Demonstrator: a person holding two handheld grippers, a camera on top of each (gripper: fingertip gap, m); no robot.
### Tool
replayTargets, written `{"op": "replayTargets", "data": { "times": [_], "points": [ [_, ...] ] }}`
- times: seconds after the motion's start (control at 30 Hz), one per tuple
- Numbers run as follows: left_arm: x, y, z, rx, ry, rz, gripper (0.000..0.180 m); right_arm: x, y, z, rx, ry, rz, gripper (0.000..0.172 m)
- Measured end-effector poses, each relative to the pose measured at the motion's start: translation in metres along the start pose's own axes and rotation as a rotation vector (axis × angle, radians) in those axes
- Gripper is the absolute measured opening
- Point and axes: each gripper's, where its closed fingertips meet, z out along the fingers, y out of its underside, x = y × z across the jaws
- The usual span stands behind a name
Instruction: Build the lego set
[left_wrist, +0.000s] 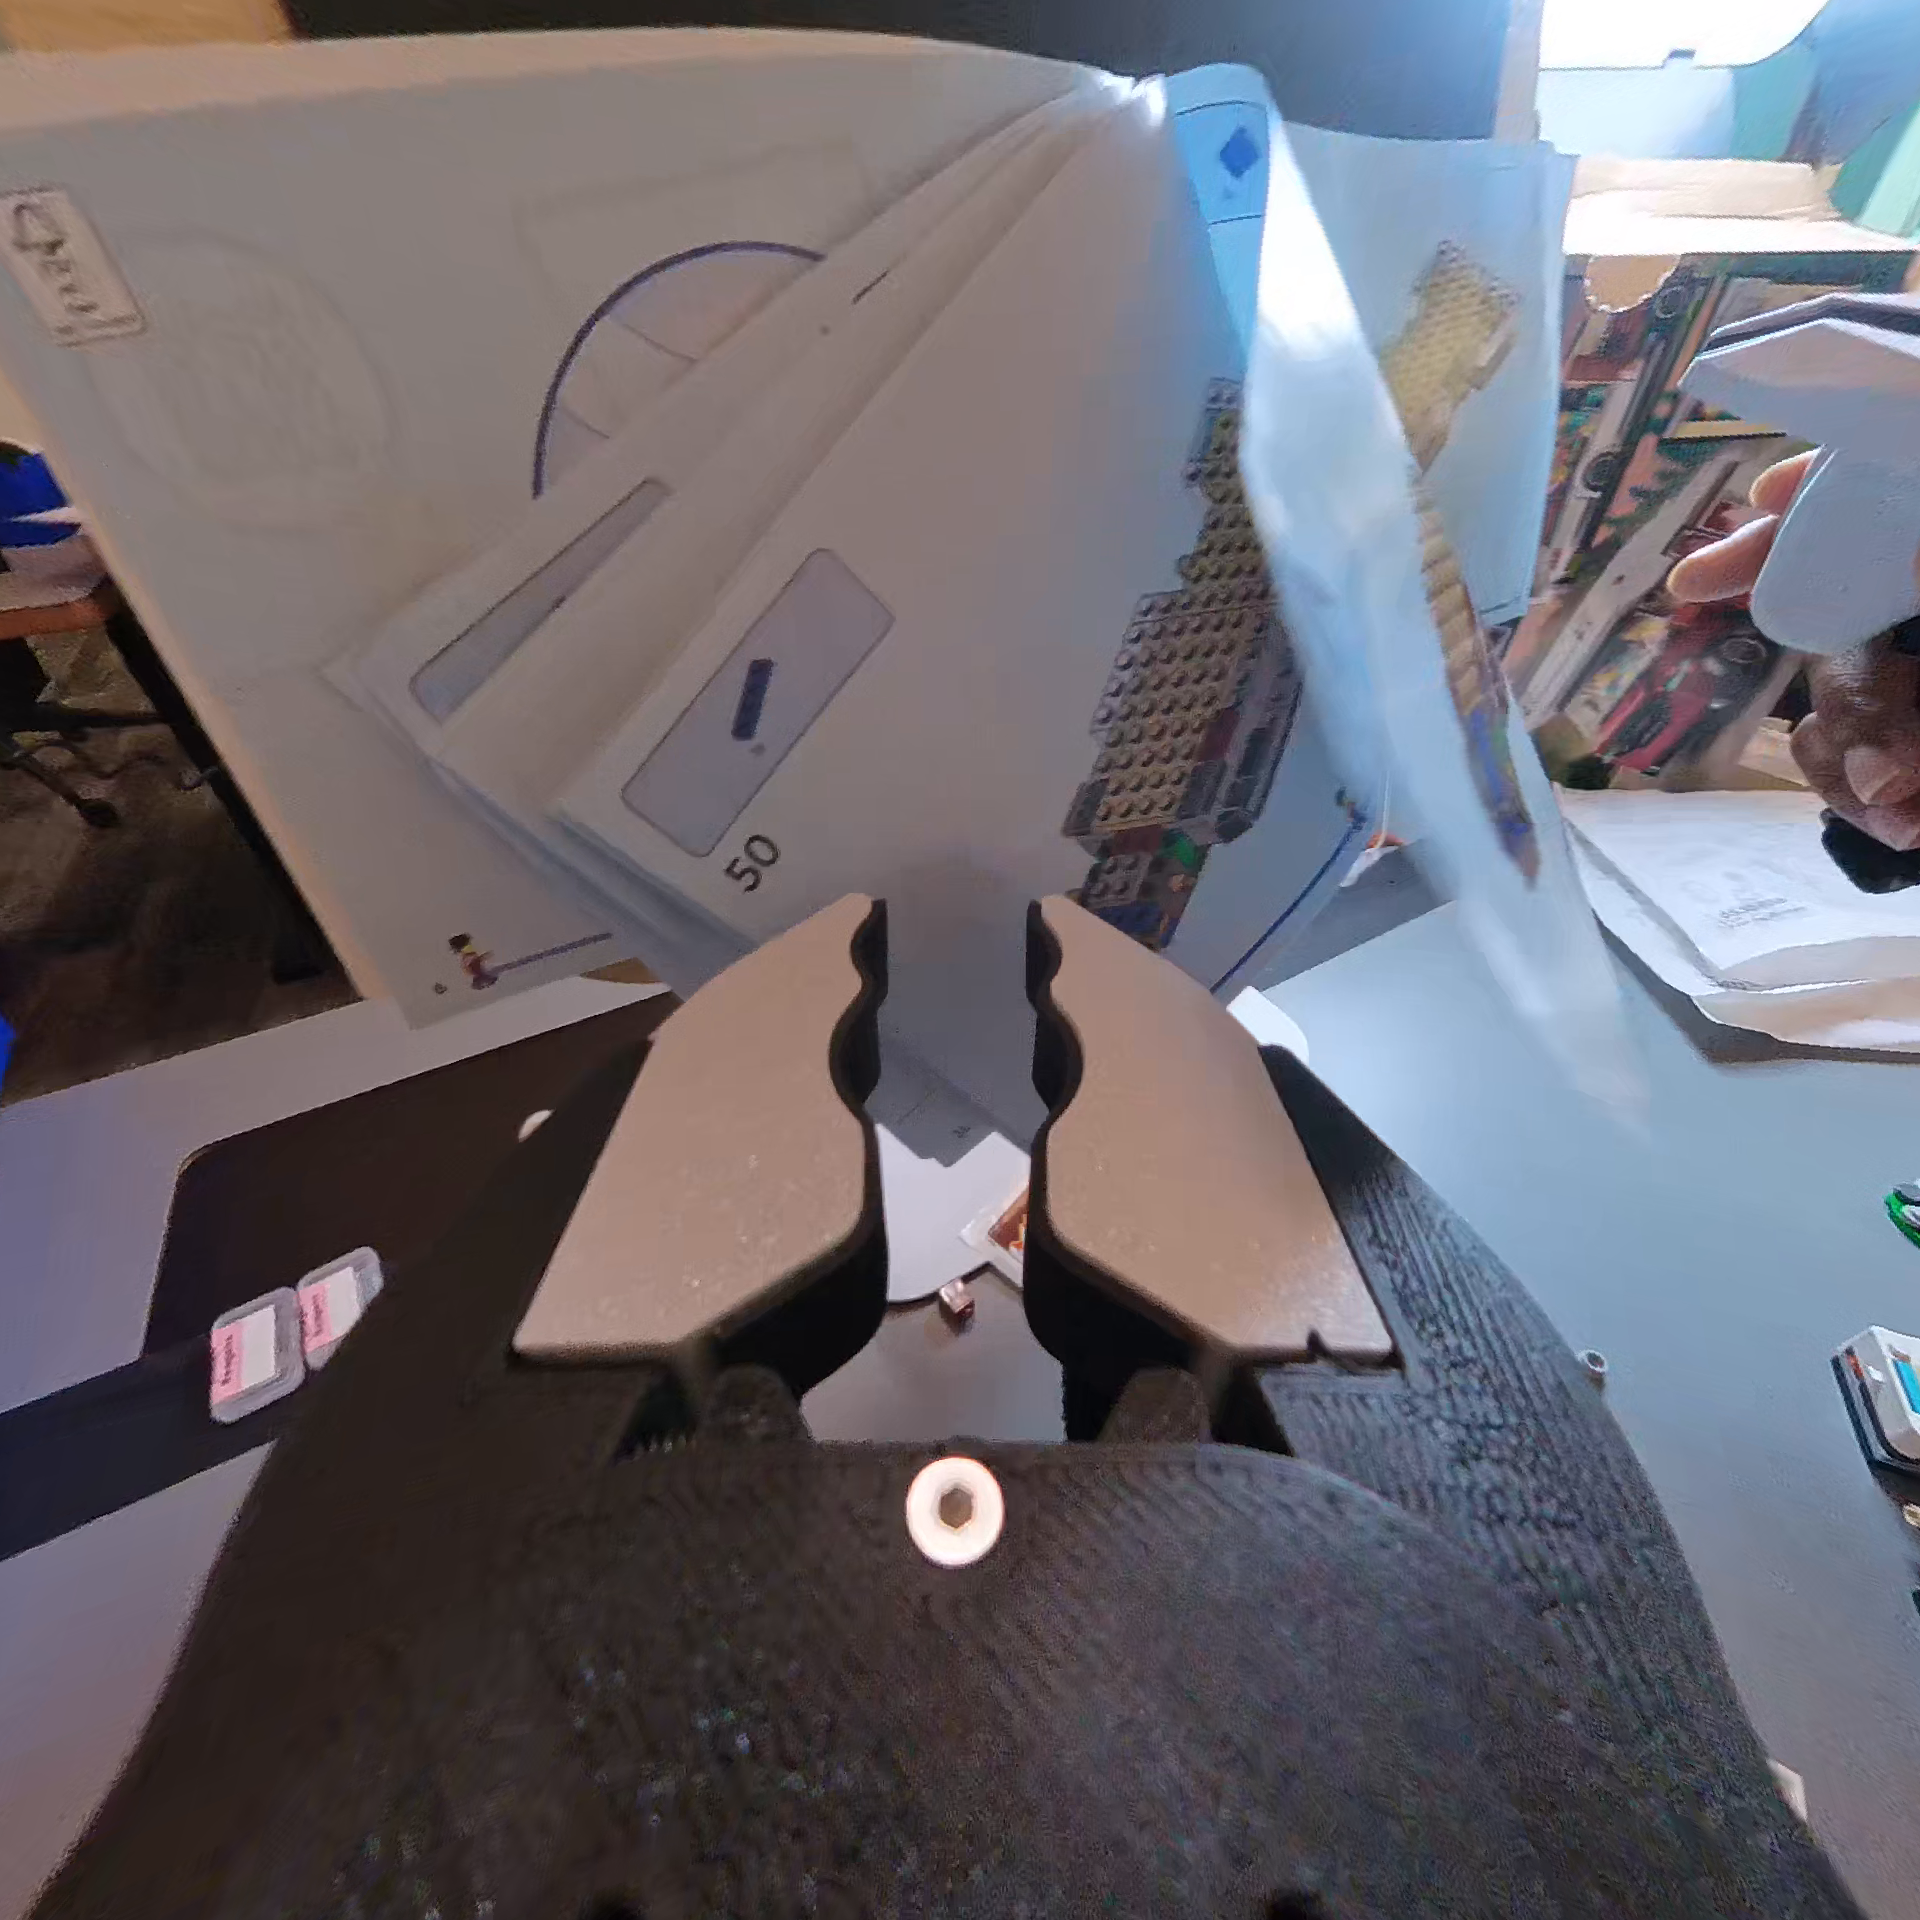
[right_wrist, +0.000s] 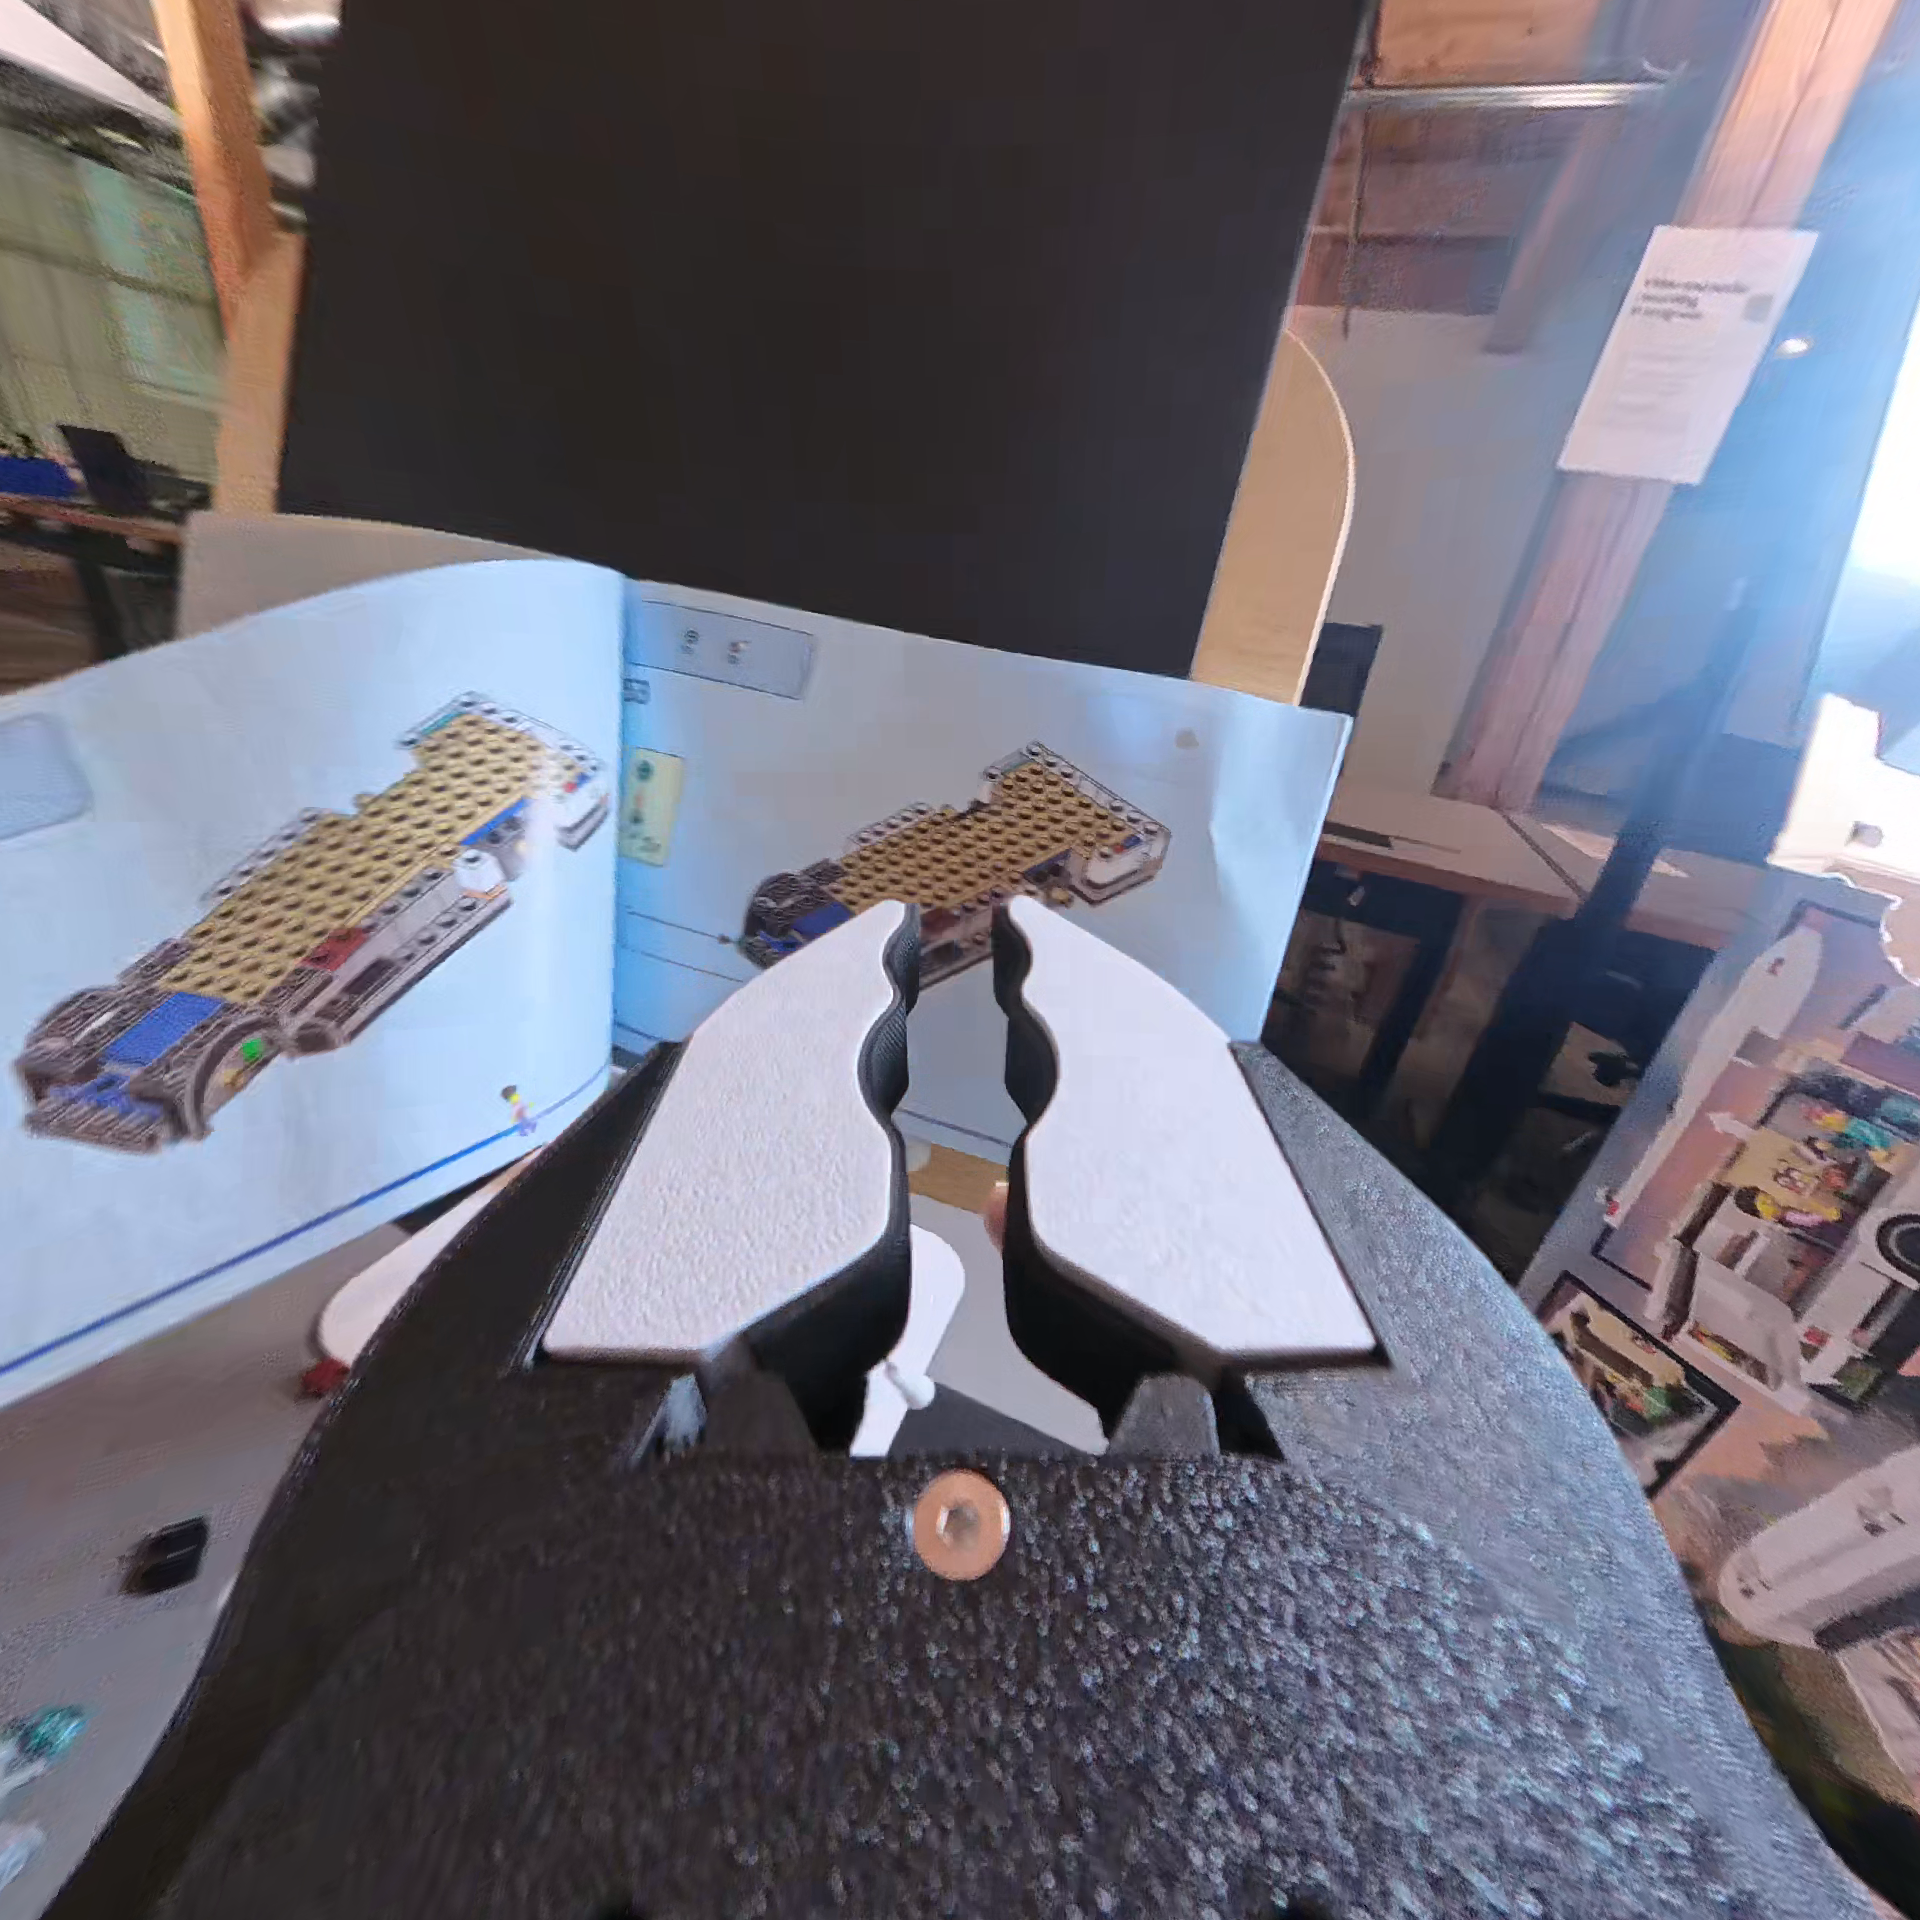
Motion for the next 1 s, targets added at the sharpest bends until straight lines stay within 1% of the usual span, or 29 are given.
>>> {"op": "replayTargets", "data": {
  "times": [0.07, 0.17, 0.27, 0.33, 0.43, 0.5, 0.53, 0.6, 0.67, 0.7, 0.73, 0.83, 0.93, 1.0],
  "points": [
    [0.019, -0.006, 0.001, 0.027, 0.063, 0.015, 0.022, -0.019, -0.006, -0.011, 0.026, -0.058, -0.044, 0.013],
    [0.051, -0.016, 0.001, 0.063, 0.150, 0.011, 0.020, -0.038, -0.019, -0.028, 0.073, -0.096, -0.102, 0.013],
    [0.093, -0.030, 0.001, 0.119, 0.273, 0.009, 0.019, -0.066, -0.045, -0.055, 0.195, -0.208, -0.090, 0.014],
    [0.116, -0.031, 0.008, 0.113, 0.320, 0.010, 0.020, -0.087, -0.065, -0.074, 0.268, -0.285, -0.099, 0.016],
    [0.148, -0.027, 0.023, 0.101, 0.403, -0.006, 0.021, -0.115, -0.096, -0.094, 0.337, -0.341, -0.178, 0.018],
    [0.168, -0.024, 0.034, 0.086, 0.458, -0.023, 0.022, -0.128, -0.107, -0.098, 0.324, -0.371, -0.195, 0.015],
    [0.178, -0.023, 0.038, 0.087, 0.491, -0.039, 0.022, -0.130, -0.106, -0.093, 0.277, -0.375, -0.191, 0.015],
    [0.194, -0.020, 0.044, 0.072, 0.541, -0.084, 0.022, -0.122, -0.092, -0.073, 0.163, -0.342, -0.185, 0.013],
    [0.194, -0.005, 0.049, 0.016, 0.520, -0.116, 0.021, -0.104, -0.065, -0.048, 0.016, -0.306, -0.175, 0.013],
    [0.191, 0.000, 0.049, 0.015, 0.507, -0.133, 0.021, -0.094, -0.049, -0.036, -0.054, -0.286, -0.170, 0.013],
    [0.187, 0.003, 0.047, 0.022, 0.497, -0.151, 0.020, -0.081, -0.035, -0.024, -0.109, -0.252, -0.173, 0.014],
    [0.168, 0.015, 0.040, 0.008, 0.429, -0.173, 0.020, -0.044, -0.002, 0.007, -0.201, -0.131, -0.230, 0.018],
    [0.135, 0.021, 0.031, 0.014, 0.310, -0.199, 0.020, -0.012, 0.017, 0.029, -0.253, -0.002, -0.303, 0.025],
    [0.110, 0.026, 0.023, 0.022, 0.238, -0.245, 0.020, 0.000, 0.025, 0.038, -0.269, 0.041, -0.325, 0.030]
  ]
}}
